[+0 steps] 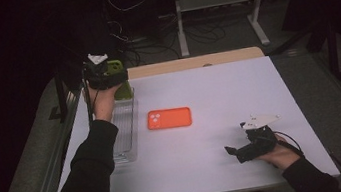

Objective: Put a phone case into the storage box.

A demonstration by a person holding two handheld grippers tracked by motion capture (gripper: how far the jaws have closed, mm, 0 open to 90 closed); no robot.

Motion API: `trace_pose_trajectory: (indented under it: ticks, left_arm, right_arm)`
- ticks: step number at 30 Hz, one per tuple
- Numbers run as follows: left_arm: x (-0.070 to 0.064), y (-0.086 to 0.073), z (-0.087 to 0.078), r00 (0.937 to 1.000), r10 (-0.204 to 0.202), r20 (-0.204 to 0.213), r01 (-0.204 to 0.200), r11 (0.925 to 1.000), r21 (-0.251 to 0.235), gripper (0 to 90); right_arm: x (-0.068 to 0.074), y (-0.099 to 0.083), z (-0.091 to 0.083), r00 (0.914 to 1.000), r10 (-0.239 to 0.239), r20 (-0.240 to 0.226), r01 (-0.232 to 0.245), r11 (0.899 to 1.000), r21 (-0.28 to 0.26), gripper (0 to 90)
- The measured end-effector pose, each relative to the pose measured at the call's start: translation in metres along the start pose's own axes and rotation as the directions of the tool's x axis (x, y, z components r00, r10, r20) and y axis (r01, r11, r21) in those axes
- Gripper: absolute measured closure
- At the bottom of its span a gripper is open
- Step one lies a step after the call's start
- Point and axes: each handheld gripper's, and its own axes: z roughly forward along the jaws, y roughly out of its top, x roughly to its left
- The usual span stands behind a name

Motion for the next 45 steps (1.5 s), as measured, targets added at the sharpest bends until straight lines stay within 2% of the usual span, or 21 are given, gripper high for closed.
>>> trace_pose_trajectory:
  ticks: [1, 3, 6, 7, 9, 12, 14, 20, 21, 22, 30, 32, 34, 37, 39, 40, 41, 43, 45]
  left_arm:
    - [-0.001, -0.001, 0.002, 0.9999, -0.008, -0.008, 0.008, 0.9999, -0.008, 13.6]
    - [0.000, -0.004, 0.006, 0.9997, 0.004, -0.022, -0.003, 0.9999, 0.010, 13.6]
    - [-0.002, -0.009, 0.014, 0.9995, -0.011, -0.031, 0.012, 0.9999, 0.006, 13.6]
    - [-0.002, -0.011, 0.015, 0.9994, 0.003, -0.035, -0.003, 0.9999, 0.017, 13.6]
    - [-0.003, -0.015, 0.020, 0.9993, -0.001, -0.038, 0.002, 0.9998, 0.019, 13.5]
    - [-0.003, -0.021, 0.025, 0.9985, 0.021, -0.050, -0.020, 0.9994, 0.029, 13.5]
    - [-0.002, -0.024, 0.027, 0.9984, 0.018, -0.054, -0.016, 0.9993, 0.034, 13.5]
    - [0.002, -0.033, 0.030, 0.9988, 0.013, -0.046, -0.011, 0.9992, 0.038, 13.5]
    - [0.001, -0.034, 0.031, 0.9990, -0.005, -0.045, 0.006, 0.9997, 0.024, 13.4]
    - [0.002, -0.035, 0.031, 0.9989, 0.008, -0.046, -0.006, 0.9992, 0.040, 13.4]
    - [0.005, -0.043, 0.035, 0.9993, -0.002, -0.037, 0.004, 0.9991, 0.042, 13.1]
    - [0.005, -0.044, 0.035, 0.9992, -0.017, -0.036, 0.018, 0.9996, 0.021, 13.1]
    - [0.006, -0.044, 0.035, 0.9994, -0.009, -0.033, 0.010, 0.9996, 0.028, 13.0]
    - [0.005, -0.045, 0.036, 0.9993, -0.019, -0.032, 0.019, 0.9997, 0.015, 12.4]
    - [0.006, -0.045, 0.036, 0.9994, -0.012, -0.034, 0.013, 0.9996, 0.026, 11.6]
    - [0.006, -0.045, 0.036, 0.9990, -0.024, -0.039, 0.025, 0.9994, 0.025, 10.7]
    - [0.007, -0.045, 0.037, 0.9986, -0.033, -0.040, 0.034, 0.9993, 0.019, 7.3]
    - [0.008, -0.045, 0.037, 0.9988, -0.024, -0.044, 0.025, 0.9993, 0.028, 3.3]
    - [0.008, -0.045, 0.037, 0.9988, -0.041, -0.027, 0.042, 0.9990, 0.017, 2.1]
  right_arm:
    - [0.000, 0.000, 0.000, 1.0000, 0.005, -0.001, -0.005, 1.000, 0.003, 0.0]
    - [0.000, 0.000, 0.000, 1.0000, -0.002, 0.001, 0.002, 1.000, -0.002, 0.0]
    - [-0.001, 0.000, -0.001, 1.0000, 0.000, -0.001, 0.000, 1.000, -0.003, 0.0]
    - [-0.001, 0.000, -0.001, 1.0000, 0.000, -0.001, 0.000, 1.000, -0.005, 0.0]
    - [0.000, 0.000, -0.001, 1.0000, 0.006, -0.002, -0.006, 1.000, -0.005, 0.0]
    - [0.000, 0.000, -0.001, 1.0000, 0.005, -0.002, -0.005, 1.000, -0.004, 0.0]
    - [0.000, 0.000, -0.001, 1.0000, 0.004, -0.002, -0.004, 1.000, -0.005, 0.0]
    - [0.001, 0.000, -0.001, 1.0000, 0.003, -0.002, -0.003, 1.000, -0.006, 0.0]
    - [0.001, 0.000, -0.001, 1.0000, 0.004, -0.004, -0.004, 1.000, -0.004, 0.0]
    - [0.001, 0.000, -0.001, 1.0000, 0.004, -0.004, -0.004, 1.000, -0.005, 0.0]
    - [0.001, 0.000, -0.001, 1.0000, 0.004, -0.004, -0.004, 1.000, -0.004, 0.0]
    - [0.001, 0.000, -0.002, 1.0000, 0.004, -0.006, -0.004, 1.000, -0.002, 0.0]
    - [0.001, 0.000, -0.001, 1.0000, 0.000, -0.005, 0.000, 1.000, -0.004, 0.0]
    - [0.001, 0.000, -0.001, 1.0000, 0.002, -0.006, -0.002, 1.000, -0.002, 0.0]
    - [0.001, 0.000, -0.001, 1.0000, -0.001, -0.006, 0.001, 1.000, -0.003, 0.0]
    - [0.001, 0.000, -0.001, 1.0000, -0.002, -0.006, 0.002, 1.000, -0.003, 0.0]
    - [0.001, 0.000, -0.001, 1.0000, 0.001, -0.006, -0.001, 1.000, -0.004, 0.0]
    - [0.002, 0.000, -0.001, 1.0000, 0.002, -0.007, -0.002, 1.000, -0.004, 0.0]
    - [0.001, 0.000, -0.001, 1.0000, -0.004, -0.008, 0.004, 1.000, -0.004, 0.0]
